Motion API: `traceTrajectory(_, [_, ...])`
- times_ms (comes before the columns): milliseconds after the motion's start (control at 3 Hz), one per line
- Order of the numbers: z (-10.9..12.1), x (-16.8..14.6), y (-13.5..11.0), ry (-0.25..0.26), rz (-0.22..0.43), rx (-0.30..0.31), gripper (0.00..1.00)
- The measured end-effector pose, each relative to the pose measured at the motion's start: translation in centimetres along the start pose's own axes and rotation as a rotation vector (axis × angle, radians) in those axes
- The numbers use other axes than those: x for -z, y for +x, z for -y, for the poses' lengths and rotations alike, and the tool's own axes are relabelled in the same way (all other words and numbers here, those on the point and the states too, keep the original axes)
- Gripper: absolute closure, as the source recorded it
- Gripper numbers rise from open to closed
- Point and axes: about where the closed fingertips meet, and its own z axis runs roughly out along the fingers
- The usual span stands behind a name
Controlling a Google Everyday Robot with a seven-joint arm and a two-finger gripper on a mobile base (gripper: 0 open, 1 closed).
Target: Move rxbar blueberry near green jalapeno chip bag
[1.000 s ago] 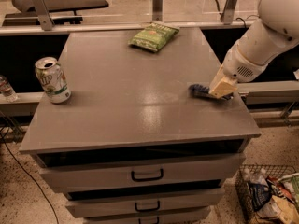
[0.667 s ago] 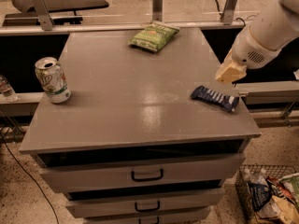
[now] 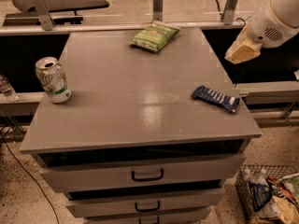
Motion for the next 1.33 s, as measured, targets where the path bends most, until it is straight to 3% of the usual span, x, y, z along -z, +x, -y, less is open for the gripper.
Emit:
traceTrajectory(333, [-1.2, -1.6, 0.0, -0.027, 0.015, -0.023, 0.85])
traceTrajectory(667, [-3.6, -4.9, -0.1, -0.103, 0.027, -0.08, 0.6])
traceTrajectory(1333, [-4.4, -7.3, 0.4, -0.138, 0.012, -0.152, 0.14])
